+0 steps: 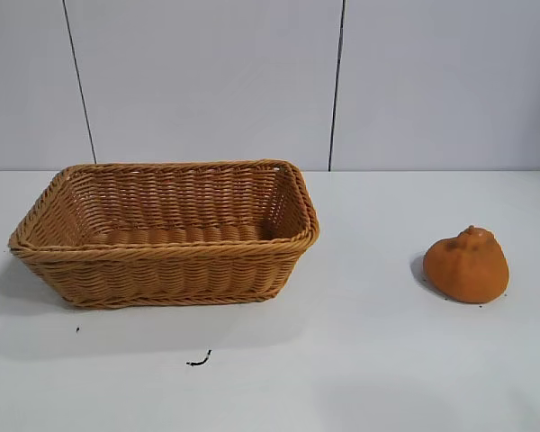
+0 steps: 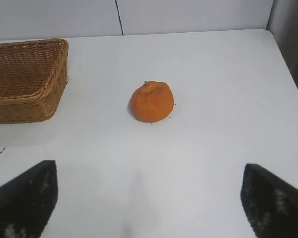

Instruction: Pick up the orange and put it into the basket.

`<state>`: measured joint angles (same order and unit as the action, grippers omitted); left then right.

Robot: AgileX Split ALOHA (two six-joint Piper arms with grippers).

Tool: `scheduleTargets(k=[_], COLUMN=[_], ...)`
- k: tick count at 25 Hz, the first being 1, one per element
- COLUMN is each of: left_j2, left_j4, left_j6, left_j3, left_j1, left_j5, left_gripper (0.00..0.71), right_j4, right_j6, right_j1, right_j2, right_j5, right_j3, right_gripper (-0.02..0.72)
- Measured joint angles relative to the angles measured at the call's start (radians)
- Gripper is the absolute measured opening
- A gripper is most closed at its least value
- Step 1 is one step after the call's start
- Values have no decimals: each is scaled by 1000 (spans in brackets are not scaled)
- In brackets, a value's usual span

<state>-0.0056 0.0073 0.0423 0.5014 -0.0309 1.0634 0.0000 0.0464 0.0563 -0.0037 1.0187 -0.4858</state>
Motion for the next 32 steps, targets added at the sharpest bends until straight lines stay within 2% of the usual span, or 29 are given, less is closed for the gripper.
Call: scheduleTargets(k=[9, 13, 20, 32], left_j2=[0, 0, 0, 0], left_j4=[0, 0, 0, 0], left_j6=[0, 0, 0, 0], left_j3=[0, 0, 0, 0], left_j1=[0, 0, 0, 0], left_j5=[0, 0, -1, 0], left_gripper=[666, 666, 666, 666], right_j4=[0, 0, 0, 5], right_j6=[0, 0, 21, 23], right_j1=[0, 0, 0, 0], right_j2=[0, 110, 596, 1393], right_j5=[0, 28, 101, 97], right_j3=[0, -29, -233, -682], right_gripper=[694, 694, 694, 694])
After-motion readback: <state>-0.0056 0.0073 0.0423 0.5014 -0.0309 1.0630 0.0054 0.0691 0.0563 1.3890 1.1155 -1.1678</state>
